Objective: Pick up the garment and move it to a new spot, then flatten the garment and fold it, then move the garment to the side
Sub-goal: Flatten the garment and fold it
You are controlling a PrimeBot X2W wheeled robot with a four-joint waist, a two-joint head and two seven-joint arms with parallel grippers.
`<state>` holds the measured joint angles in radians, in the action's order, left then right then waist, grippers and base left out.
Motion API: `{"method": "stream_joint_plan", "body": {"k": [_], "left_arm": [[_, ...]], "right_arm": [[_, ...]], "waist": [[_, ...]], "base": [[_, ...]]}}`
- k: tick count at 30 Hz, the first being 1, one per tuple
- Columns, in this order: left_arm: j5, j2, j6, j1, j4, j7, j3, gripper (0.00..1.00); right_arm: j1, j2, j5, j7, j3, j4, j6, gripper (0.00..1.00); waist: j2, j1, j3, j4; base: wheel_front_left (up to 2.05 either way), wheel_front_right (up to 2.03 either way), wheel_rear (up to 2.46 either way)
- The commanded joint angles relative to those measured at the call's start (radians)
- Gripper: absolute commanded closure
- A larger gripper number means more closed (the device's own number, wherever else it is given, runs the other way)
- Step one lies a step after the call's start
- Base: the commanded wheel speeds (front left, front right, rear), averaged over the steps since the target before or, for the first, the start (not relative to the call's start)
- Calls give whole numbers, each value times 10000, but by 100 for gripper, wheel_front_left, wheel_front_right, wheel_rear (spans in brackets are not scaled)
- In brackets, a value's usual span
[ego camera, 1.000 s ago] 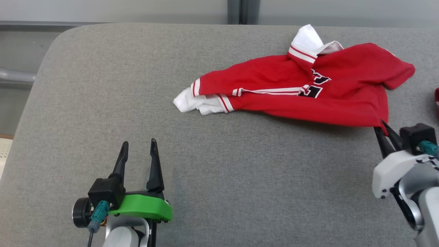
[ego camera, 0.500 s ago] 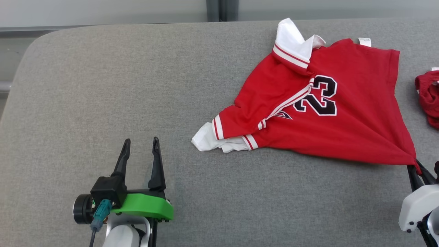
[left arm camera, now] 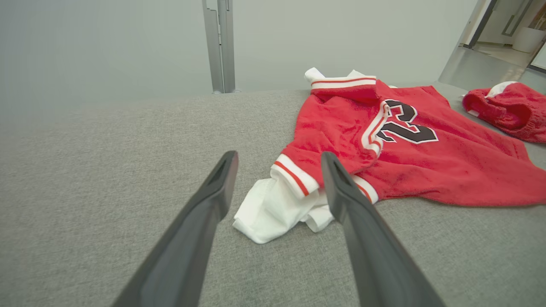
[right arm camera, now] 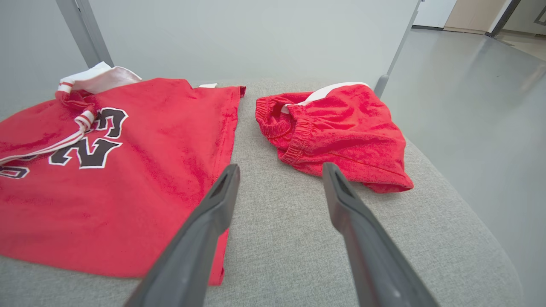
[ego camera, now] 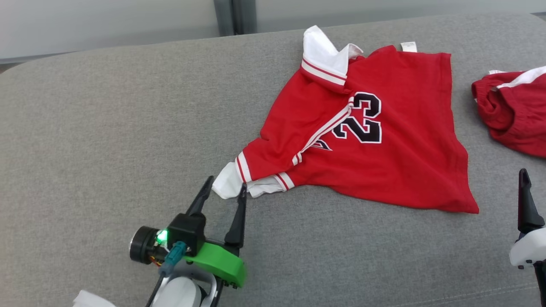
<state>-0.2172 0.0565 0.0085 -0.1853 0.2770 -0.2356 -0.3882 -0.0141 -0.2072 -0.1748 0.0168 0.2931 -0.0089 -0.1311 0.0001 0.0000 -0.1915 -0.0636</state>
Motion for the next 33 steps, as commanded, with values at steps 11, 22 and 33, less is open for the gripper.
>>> {"method": "stream_joint_plan", "body": {"k": [11,22,33], "left_arm": [[779,195,-158,-1410,2198,310,-716,0],[1188,233,530,-2236,3657,-167,-739,100],[867,56,319,-2192,2527,-300,-973,100]], "right_arm": [[906,802,71,-1263,-1370,-423,8,0],[1485,1194,-113,-2096,-1701,349,8,0],[1515,1468,-202,-2512,-1290,625,8,0]], "waist": [[-1,0,-52,-1070],[-1,0,-78,-1195],[-1,0,91,-871]], "base": [[0,0,0],[0,0,0],[0,0,0]]}}
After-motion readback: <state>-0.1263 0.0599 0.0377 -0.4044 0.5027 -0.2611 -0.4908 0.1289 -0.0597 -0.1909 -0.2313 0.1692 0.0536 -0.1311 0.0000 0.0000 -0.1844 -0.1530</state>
